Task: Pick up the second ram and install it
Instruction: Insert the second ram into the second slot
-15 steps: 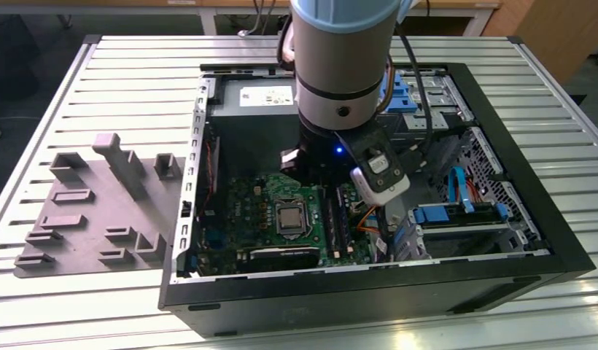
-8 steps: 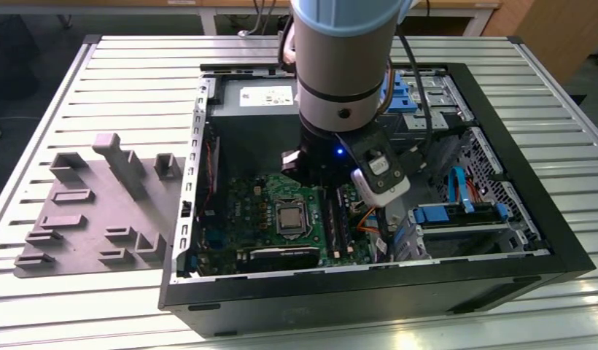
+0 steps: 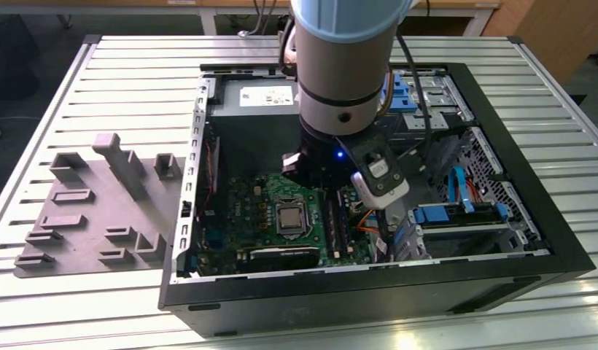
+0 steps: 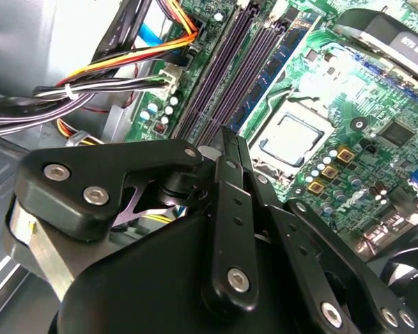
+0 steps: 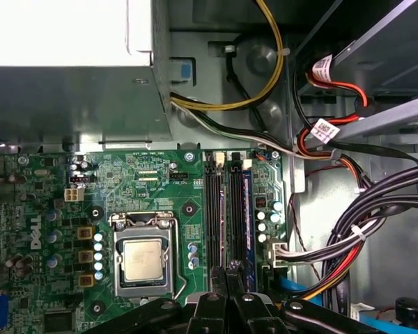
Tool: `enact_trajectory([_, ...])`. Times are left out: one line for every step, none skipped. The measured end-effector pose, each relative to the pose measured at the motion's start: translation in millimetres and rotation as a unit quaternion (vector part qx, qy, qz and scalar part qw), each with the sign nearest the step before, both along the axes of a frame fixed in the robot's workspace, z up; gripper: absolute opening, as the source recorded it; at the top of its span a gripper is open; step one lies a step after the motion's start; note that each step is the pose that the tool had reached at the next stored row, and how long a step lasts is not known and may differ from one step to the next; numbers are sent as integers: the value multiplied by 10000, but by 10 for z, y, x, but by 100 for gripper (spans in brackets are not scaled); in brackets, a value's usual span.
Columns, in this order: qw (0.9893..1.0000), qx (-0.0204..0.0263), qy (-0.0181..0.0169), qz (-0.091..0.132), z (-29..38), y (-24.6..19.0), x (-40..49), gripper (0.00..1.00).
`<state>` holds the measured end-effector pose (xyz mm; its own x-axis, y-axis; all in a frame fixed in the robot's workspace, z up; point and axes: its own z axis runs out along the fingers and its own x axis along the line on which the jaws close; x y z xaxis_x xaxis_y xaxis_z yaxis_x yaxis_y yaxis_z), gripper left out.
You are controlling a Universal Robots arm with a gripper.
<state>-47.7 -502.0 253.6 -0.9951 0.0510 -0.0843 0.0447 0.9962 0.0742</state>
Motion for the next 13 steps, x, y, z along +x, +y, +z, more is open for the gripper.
enact_trajectory([10000,0,3,0,-5,0,1,11])
enact_trajectory([10000,0,6,0,-11,0,2,11])
enact_trajectory([10000,0,10,0,-18,1,4,11])
enact_trajectory([10000,0,14,0,-24,1,5,11])
enact_trajectory([10000,0,18,0,-30,1,5,11])
enact_trajectory([10000,0,22,0,-37,2,6,11])
enact_trajectory([10000,0,26,0,-43,2,7,11])
enact_trajectory([10000,0,31,0,-50,2,9,11])
enact_trajectory([10000,0,36,0,-56,3,12,11])
enact_trajectory([10000,0,42,0,-63,4,14,11])
enact_trajectory([10000,0,48,0,-69,5,16,11])
enact_trajectory([10000,0,54,0,-75,6,19,11])
enact_trajectory([10000,0,61,0,-81,8,21,11])
